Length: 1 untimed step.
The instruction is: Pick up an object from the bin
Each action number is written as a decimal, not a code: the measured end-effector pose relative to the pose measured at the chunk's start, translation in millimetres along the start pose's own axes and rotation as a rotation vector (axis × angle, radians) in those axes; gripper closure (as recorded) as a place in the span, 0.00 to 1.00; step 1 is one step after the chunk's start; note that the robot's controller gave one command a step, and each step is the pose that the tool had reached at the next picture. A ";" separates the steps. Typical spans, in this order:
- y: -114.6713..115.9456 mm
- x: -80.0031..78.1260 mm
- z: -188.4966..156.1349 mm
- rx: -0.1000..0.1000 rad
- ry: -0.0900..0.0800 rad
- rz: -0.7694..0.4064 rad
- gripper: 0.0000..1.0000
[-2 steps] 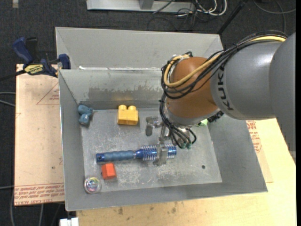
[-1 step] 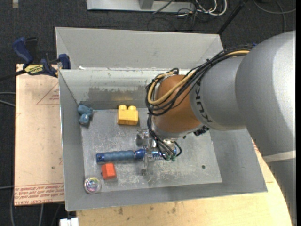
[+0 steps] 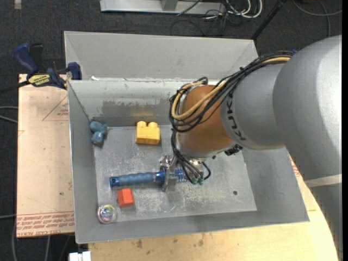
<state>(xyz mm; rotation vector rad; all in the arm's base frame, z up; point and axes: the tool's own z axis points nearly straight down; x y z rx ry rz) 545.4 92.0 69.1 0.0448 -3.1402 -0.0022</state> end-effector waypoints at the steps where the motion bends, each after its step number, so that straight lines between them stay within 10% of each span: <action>1: -4.2 31.0 -192.2 0.000 -0.010 -0.010 1.00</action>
Offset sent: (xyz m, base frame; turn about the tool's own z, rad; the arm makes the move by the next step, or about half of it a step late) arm -0.0319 -0.0061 0.1883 -0.0101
